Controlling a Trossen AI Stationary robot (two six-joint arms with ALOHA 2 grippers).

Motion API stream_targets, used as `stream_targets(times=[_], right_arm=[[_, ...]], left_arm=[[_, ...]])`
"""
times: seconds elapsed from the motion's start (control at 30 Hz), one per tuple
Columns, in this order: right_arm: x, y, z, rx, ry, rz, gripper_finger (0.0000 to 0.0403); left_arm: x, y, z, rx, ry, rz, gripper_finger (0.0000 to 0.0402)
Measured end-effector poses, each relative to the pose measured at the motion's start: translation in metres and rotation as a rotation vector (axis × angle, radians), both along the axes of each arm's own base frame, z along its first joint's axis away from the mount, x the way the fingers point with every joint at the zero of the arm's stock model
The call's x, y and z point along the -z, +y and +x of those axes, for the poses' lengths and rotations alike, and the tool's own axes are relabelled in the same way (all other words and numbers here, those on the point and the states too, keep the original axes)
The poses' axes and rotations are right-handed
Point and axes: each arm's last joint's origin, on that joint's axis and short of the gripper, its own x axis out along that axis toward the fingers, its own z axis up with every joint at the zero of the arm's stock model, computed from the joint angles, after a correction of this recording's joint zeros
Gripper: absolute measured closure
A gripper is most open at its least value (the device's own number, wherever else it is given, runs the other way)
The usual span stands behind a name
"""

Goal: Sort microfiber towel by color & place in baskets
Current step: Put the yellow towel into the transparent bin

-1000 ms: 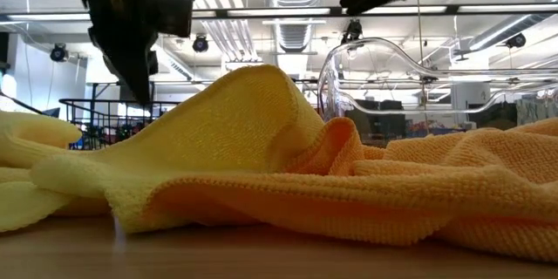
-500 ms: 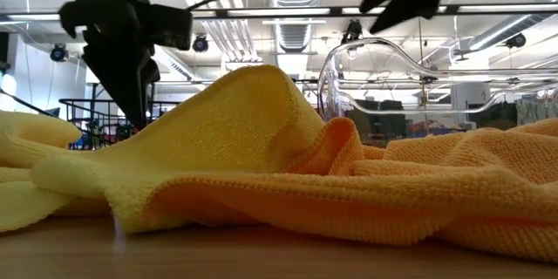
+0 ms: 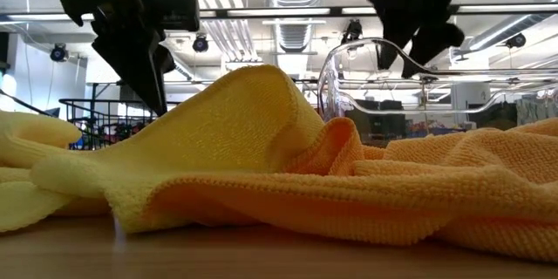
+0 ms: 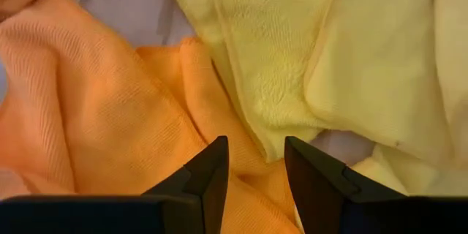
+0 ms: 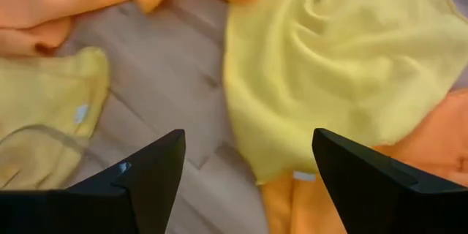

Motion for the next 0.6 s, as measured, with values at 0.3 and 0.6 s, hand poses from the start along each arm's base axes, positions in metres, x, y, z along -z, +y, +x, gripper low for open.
stream_targets(times=[0.3, 0.6], right_arm=[[0.021, -0.07, 0.001, 0.127, 0.131, 0.053, 0.0088], [0.061, -0.113, 0.013, 0.043, 0.239, 0.14, 0.0089]], left_arm=[[-0.02, -0.007, -0.009, 0.113, -0.107, 0.024, 0.0283], [-0.05, -0.005, -0.023, 0.117, -0.266, 0.086, 0.0283]])
